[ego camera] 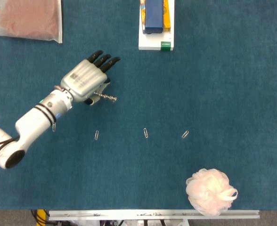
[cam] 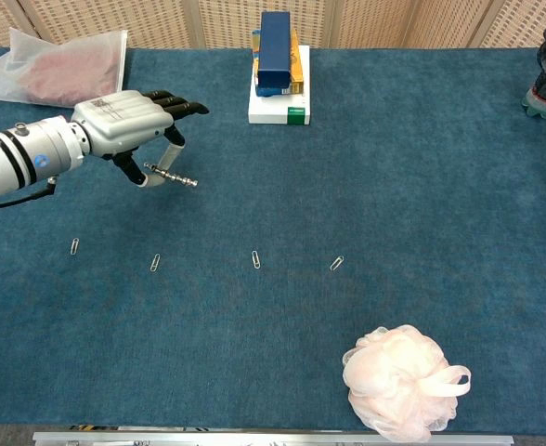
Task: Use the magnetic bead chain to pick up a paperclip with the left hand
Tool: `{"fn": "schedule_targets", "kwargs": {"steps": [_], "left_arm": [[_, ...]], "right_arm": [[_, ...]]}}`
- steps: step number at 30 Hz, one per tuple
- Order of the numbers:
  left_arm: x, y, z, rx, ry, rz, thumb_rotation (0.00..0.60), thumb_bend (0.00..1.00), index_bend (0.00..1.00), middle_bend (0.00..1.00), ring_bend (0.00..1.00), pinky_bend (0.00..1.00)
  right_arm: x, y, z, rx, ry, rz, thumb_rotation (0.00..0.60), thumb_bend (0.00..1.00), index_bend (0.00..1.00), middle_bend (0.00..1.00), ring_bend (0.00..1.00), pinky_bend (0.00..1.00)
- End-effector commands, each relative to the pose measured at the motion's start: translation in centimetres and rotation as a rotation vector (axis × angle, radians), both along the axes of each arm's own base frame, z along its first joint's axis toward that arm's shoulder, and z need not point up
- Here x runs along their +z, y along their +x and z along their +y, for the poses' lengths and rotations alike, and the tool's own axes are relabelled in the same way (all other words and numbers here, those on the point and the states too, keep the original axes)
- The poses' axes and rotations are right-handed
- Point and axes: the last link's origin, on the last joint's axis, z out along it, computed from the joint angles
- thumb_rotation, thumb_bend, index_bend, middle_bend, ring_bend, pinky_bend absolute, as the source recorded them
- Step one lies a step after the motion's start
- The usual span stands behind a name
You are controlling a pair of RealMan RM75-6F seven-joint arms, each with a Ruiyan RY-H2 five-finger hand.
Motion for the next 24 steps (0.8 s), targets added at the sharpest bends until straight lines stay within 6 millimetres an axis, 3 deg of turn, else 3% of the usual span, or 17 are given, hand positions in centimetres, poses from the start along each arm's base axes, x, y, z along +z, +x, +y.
{"fn": "schedule_targets", "kwargs": {"steps": [1,10,24], "left_arm": [[1.3,-0.5,-1.5,0.013,-0.011,-0.02,0.6,0.29,0.61,0.0,0.0,0.0],[2.6,-2.0,-4.4,0.029,-0.032,-0.018,0.6,0.29,0.61,0.0,0.0,0.0],[1.4,-4.0,-7.1,0.069,-0.057,-0.015,0.6,0.29,0.61,0.0,0.0,0.0]], "right_arm": [[0.0,0.1,0.0,0.003,0.0,0.0,0.6,0.0,0.12,0.04,0.0,0.0],[0.0,0.5,0.2,0.012,0.004,0.0,0.6,0.0,0.12,0.04,0.0,0.0],[-0.3,1.0,0.6,0.021,0.012,0.001,0.6,0.0,0.12,0.04,0.0,0.0]]}}
